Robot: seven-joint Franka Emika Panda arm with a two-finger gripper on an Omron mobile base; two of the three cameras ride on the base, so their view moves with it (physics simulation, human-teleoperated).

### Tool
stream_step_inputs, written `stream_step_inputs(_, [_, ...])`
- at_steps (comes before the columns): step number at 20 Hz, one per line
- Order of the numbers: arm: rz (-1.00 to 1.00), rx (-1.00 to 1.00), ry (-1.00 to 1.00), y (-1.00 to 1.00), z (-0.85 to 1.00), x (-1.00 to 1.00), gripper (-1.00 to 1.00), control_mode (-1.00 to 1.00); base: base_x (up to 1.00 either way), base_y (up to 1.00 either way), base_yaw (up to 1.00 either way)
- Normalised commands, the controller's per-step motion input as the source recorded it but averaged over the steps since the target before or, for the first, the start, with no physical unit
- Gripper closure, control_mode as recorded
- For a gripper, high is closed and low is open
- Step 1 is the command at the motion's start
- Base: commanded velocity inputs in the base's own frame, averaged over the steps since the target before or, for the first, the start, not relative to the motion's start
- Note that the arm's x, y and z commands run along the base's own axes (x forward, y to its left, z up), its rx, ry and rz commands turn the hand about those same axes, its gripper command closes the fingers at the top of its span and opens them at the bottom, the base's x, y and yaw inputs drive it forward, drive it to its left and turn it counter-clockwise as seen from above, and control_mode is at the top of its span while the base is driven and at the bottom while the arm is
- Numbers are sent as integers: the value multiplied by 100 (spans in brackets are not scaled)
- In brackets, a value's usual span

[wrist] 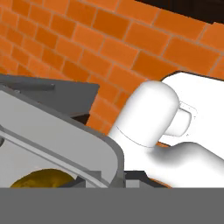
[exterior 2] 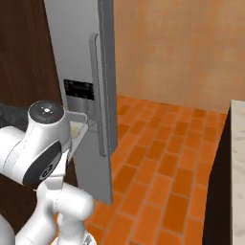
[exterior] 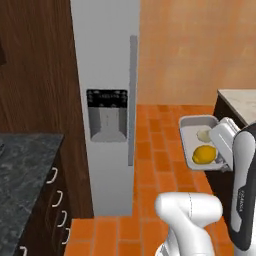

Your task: Take the meat container that has the steak and place it on the second highest rack of the freezer. Then take the vegetable container that has the lemon and garlic and place it on the highest rack of the freezer.

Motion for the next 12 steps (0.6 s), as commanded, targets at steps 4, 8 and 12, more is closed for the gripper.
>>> stream_step_inputs(4, [0, 0, 0, 0, 0, 0, 100, 100, 62, -93, -32])
stream_step_inputs(8, [0, 0, 0, 0, 0, 0, 100, 100, 97, -77, -19])
stream_step_inputs(12, [0, 0, 0, 0, 0, 0, 100, 100, 100, -65, -10])
